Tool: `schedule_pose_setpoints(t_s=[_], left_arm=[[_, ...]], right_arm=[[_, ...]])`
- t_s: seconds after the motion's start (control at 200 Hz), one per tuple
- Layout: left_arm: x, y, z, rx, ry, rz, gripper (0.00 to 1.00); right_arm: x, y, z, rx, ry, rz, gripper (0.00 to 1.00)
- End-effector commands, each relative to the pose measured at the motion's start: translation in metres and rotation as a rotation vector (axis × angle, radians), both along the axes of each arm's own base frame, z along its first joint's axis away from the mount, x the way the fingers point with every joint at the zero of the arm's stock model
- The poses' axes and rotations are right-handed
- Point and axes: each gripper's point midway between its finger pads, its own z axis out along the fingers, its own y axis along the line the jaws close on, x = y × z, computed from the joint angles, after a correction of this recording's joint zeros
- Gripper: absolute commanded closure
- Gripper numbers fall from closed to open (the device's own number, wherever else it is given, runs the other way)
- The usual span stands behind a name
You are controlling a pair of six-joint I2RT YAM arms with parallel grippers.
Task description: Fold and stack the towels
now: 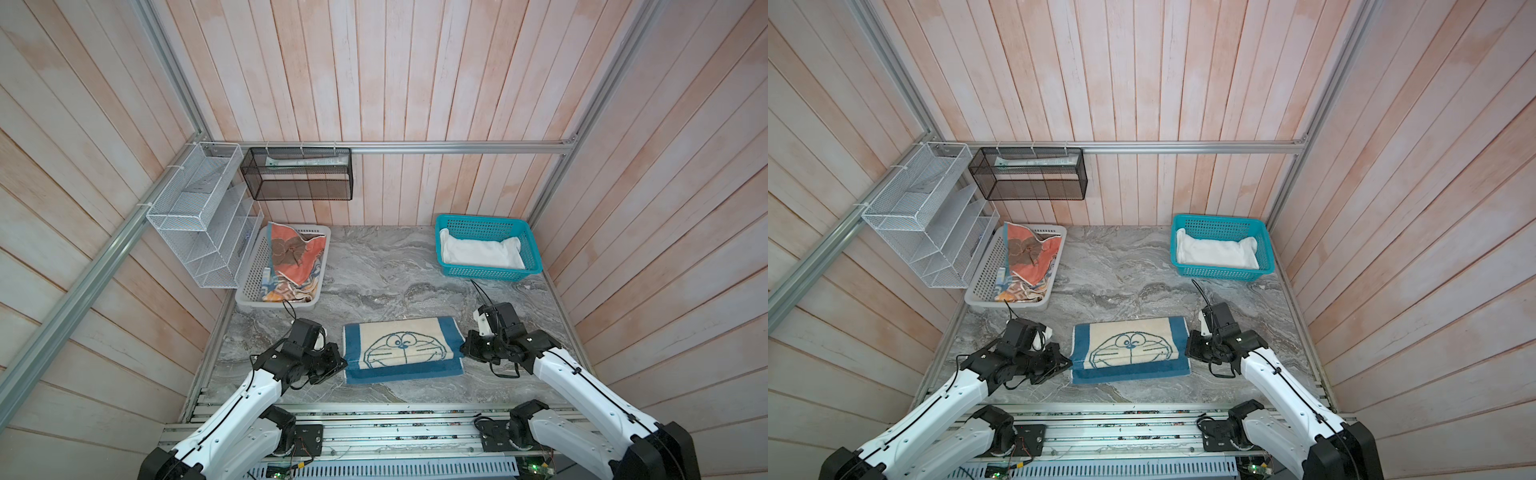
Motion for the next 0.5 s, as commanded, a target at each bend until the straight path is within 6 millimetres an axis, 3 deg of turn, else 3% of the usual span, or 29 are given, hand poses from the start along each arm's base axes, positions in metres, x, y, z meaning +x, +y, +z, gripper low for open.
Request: schedule_pose_setpoints(t_s=[0.0, 0.095, 0.17, 0.29, 0.39, 0.495], left_arm=[[-0.024, 0.02, -0.026, 0.09, 0.116, 0.065, 0.71], [-0.022, 0.034, -0.02, 0.142, 0.065, 0.117, 0.53], [-0.008, 0.043, -0.002, 0.174, -0.024, 0.156, 0.52], [0.014, 0.031, 0.017, 0.156, -0.101, 0.113, 0.55], [0.029, 0.005, 0.022, 0.152, -0.132, 0.012, 0.58], [0.042, -0.051, 0.032, 0.106, -0.209, -0.127, 0.61]], right_arm=[[-0.019, -0.02, -0.018, -0.087, 0.093, -0.06, 0.55], [-0.008, -0.029, 0.0, -0.121, 0.025, -0.109, 0.4], [0.003, -0.03, 0.01, -0.109, -0.039, -0.134, 0.35], [0.013, -0.025, 0.006, -0.081, -0.046, -0.116, 0.32], [0.018, -0.015, -0.011, -0.05, -0.011, -0.078, 0.32], [0.022, -0.002, -0.026, 0.001, 0.034, -0.039, 0.32]])
